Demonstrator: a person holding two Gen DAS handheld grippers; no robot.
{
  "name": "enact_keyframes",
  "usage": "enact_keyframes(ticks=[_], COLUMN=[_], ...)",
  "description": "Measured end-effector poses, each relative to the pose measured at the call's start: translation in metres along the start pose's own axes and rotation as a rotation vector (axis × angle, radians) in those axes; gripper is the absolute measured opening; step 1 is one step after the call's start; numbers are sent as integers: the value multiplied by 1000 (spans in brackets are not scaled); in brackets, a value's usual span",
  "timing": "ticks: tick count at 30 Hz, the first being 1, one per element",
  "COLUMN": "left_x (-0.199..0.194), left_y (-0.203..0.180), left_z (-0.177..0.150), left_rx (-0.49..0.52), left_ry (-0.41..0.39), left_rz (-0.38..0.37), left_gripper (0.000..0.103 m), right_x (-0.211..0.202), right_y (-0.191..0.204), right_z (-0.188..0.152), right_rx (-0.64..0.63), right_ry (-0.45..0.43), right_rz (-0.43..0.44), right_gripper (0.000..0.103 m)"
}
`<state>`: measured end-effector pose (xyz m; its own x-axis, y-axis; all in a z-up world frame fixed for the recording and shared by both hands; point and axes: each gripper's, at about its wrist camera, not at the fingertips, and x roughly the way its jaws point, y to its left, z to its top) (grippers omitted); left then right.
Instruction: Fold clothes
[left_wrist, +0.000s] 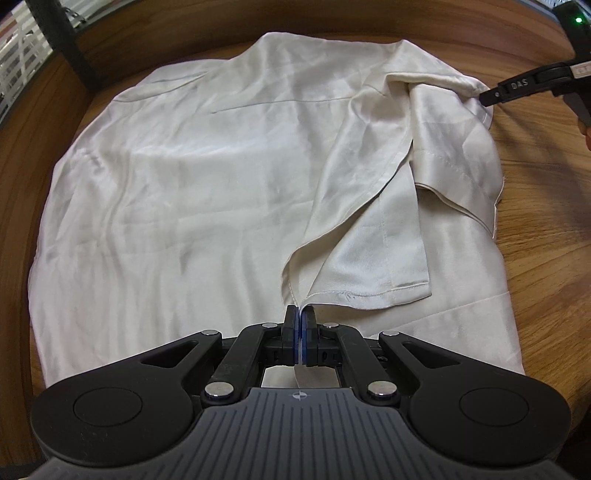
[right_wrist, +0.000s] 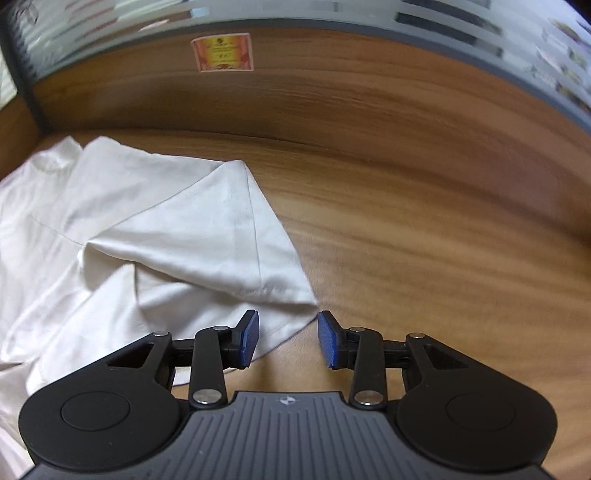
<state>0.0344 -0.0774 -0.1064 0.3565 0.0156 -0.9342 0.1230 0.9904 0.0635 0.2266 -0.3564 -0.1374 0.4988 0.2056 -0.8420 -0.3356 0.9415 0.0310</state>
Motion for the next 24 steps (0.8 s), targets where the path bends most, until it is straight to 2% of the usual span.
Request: enact_keyframes(ticks=[4,5,6,7,10,13,16,19,24], left_x=[-1,-1,-2,-2,-8,-15,-24,-33,-38], left_y=[-3,-4,-5,-7,-18,-33,-52,-76,-114], left_z=[3,3,4,4,5,7,9,11,15], left_rx=[-1,0,1,3,17,35,57,88,104], left_ry=[-2,-3,-4,-6,-27,-54,-76,-95,-101], left_rz=[-6,-7,-9,-12,-47,-94,-176,-274,-339], left_gripper=[2,2,2,2,2,2,2,2,2], right_x=[7,8,9,8,2,-9,-19,-21,-24], right_y=[-4,-6,-7,-11,-23,-37,-57,-61,-67], right_z=[6,7,8,9,14,22,38,48,66], right_rx=[-31,-31,-31,-29,-20,-49,-70,-108,-171], right_ry=[2,5,8,6,9,-1,-13,-18,-26], right_rz=[17,26,35,48,73,44,15,8,-6], right_gripper=[39,30,10,1,1,1,1,1,2])
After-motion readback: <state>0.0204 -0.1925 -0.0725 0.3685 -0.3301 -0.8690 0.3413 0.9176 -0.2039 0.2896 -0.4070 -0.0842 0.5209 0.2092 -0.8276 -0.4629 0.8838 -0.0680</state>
